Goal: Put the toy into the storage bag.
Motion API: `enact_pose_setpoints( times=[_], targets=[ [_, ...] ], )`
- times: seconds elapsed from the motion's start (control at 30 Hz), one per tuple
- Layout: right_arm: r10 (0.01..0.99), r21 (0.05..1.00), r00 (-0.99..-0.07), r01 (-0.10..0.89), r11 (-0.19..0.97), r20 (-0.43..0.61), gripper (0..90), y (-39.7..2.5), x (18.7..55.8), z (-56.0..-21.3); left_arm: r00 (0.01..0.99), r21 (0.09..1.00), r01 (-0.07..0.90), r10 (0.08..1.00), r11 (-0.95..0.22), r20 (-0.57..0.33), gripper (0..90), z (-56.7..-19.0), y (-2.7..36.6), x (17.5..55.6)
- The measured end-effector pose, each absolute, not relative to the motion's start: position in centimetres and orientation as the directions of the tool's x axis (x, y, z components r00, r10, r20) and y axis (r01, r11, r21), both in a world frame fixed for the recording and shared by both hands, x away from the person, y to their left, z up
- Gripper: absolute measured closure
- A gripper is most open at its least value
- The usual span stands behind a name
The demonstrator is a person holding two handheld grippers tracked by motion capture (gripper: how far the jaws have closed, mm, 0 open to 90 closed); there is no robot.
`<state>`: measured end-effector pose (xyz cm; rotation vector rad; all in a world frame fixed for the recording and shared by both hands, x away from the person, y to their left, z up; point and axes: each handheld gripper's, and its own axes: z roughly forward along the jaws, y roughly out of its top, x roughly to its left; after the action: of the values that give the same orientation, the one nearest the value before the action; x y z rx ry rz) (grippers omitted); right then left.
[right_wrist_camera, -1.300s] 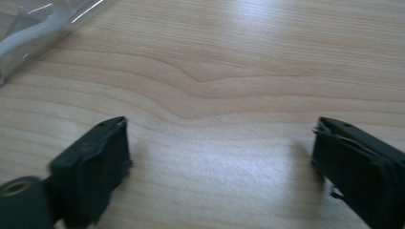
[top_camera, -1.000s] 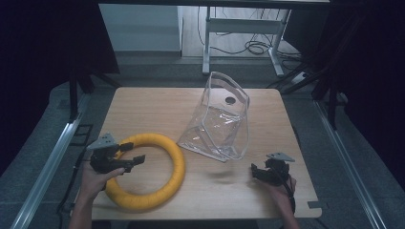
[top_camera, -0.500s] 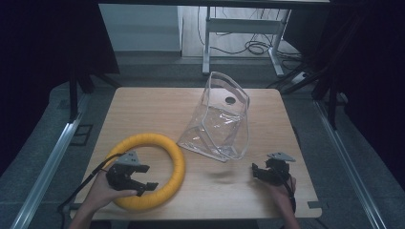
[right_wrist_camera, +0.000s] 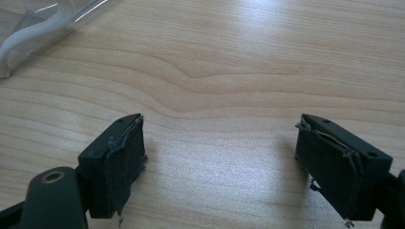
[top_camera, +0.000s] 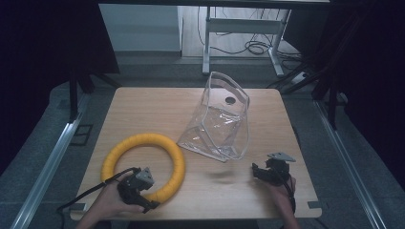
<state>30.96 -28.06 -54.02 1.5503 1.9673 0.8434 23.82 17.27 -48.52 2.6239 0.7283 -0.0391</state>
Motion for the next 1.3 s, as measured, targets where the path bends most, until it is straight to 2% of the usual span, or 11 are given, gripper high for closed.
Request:
enact_pose_setpoints(
  times=[0.17, 0.5, 0.7, 0.8, 1.0, 1.3],
  targets=[
    [0.973, 0.727, -0.231, 0.667, 0.163, -0.006, 17.4, -28.1, 31.0, -54.0, 0.880, 0.300, 0.472, 0.466, -0.829, -0.098, 28.5, -49.4, 16.5, 23.6],
    [0.972, 0.729, -0.233, 0.665, 0.166, -0.008, 17.5, -28.1, 31.0, -54.1, 0.876, 0.207, 0.481, 0.477, -0.852, -0.071, 34.1, -50.3, 15.3, 24.0],
    [0.973, 0.729, -0.232, 0.665, 0.165, -0.009, 17.6, -28.1, 31.0, -54.1, 0.864, 0.194, 0.500, 0.503, -0.844, -0.040, 44.3, -50.2, 15.0, 24.1],
    [0.973, 0.729, -0.231, 0.665, 0.164, -0.008, 17.7, -28.1, 31.0, -54.1, 0.866, 0.194, 0.496, 0.498, -0.847, -0.038, 45.6, -50.2, 15.0, 24.1],
    [0.974, 0.729, -0.226, 0.666, 0.159, -0.006, 18.5, -28.1, 31.0, -54.0, 0.865, 0.255, 0.498, 0.495, -0.829, -0.081, 46.8, -49.5, 15.7, 24.4],
    [0.976, 0.729, -0.219, 0.667, 0.153, -0.005, 19.0, -28.1, 31.0, -54.0, 0.838, 0.470, 0.539, 0.500, -0.699, -0.218, 47.8, -44.8, 18.6, 25.4]
  ],
)
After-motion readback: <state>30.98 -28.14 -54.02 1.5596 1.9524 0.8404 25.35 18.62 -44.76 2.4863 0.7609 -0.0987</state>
